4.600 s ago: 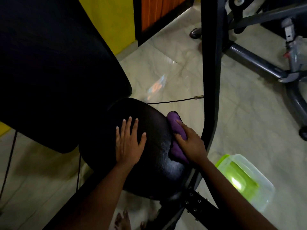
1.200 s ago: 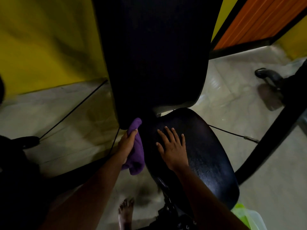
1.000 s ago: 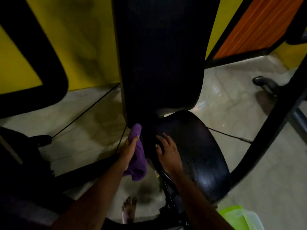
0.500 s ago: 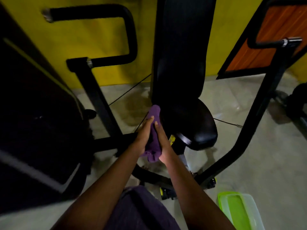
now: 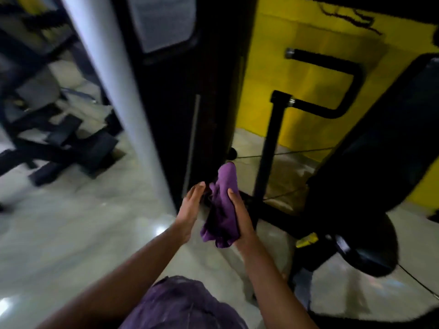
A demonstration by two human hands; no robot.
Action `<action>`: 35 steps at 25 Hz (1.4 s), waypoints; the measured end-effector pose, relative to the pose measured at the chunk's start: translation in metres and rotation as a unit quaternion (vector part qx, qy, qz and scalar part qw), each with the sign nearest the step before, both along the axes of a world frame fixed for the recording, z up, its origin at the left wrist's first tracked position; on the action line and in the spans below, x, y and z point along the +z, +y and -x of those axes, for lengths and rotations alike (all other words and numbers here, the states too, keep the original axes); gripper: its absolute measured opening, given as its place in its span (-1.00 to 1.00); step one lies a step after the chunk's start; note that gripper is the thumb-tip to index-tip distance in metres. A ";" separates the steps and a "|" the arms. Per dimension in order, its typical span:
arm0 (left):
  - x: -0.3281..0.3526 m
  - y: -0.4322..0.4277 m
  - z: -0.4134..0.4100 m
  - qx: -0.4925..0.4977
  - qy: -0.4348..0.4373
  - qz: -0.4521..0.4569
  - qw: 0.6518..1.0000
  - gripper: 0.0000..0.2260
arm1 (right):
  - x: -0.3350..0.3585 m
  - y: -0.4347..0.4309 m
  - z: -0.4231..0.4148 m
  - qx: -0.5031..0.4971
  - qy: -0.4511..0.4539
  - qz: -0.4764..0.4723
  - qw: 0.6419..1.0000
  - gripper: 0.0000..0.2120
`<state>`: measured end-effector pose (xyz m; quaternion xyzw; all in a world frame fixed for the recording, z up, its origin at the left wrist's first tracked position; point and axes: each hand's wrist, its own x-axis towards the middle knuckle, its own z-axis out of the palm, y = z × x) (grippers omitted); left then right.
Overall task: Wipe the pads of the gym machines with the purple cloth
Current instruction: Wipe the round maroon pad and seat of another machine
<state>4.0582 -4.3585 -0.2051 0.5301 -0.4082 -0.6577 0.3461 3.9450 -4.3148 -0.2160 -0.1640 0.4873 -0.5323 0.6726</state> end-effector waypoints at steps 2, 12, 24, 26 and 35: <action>0.001 0.009 -0.058 0.073 0.001 0.017 0.997 -0.71 | -0.007 -0.010 -0.042 0.021 0.052 0.060 0.997 -0.42; 0.014 0.082 -0.410 0.338 -0.045 0.100 0.935 -0.59 | 0.025 -0.012 -0.374 0.256 0.122 0.117 0.952 -0.70; 0.044 0.029 -0.697 0.413 -0.050 0.157 0.896 -0.56 | 0.045 -0.089 -0.676 0.287 0.100 0.176 0.936 -0.69; 0.053 -0.009 -0.751 0.422 -0.051 0.178 0.888 -0.57 | 0.049 -0.125 -0.724 0.273 0.092 0.186 0.939 -0.73; 0.086 -0.186 -0.960 0.427 -0.031 0.198 0.882 -0.58 | 0.076 -0.291 -0.930 0.201 0.037 0.214 0.955 -0.50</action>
